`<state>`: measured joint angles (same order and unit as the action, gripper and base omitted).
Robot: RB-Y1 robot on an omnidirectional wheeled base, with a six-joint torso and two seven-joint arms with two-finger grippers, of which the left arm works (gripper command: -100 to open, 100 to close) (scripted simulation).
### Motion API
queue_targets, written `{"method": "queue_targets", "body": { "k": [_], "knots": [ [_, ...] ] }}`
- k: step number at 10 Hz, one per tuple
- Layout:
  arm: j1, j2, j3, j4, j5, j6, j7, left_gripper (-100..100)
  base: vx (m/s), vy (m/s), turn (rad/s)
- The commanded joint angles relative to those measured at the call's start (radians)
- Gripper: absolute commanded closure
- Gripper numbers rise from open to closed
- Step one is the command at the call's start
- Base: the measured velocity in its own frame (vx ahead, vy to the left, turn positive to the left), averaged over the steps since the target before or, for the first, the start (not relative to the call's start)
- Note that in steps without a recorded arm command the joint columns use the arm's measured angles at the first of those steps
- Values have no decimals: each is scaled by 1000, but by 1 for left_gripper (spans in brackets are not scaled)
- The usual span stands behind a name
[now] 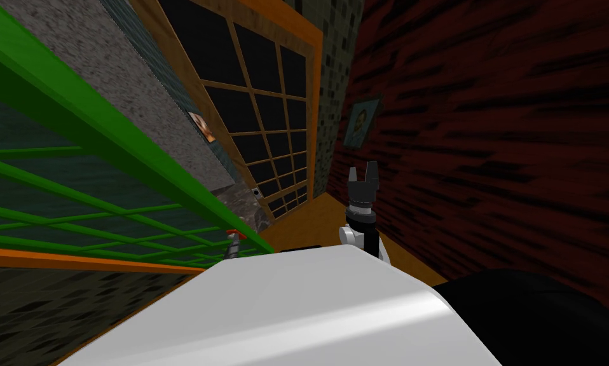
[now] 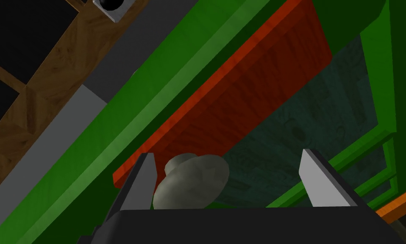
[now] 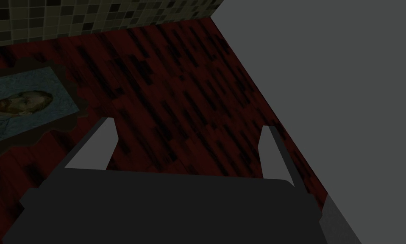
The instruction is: Pull the door open
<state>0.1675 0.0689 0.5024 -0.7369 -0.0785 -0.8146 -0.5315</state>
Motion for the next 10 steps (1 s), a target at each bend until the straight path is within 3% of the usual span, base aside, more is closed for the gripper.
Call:
{"method": "queue_targets", "body": {
  "k": [1, 10],
  "knots": [
    [5, 11, -3, 2, 15, 9, 37, 100, -45, 6, -50],
    [-12, 39, -89, 1, 95, 0, 265, 100, -55, 23, -53]
  ]
}}
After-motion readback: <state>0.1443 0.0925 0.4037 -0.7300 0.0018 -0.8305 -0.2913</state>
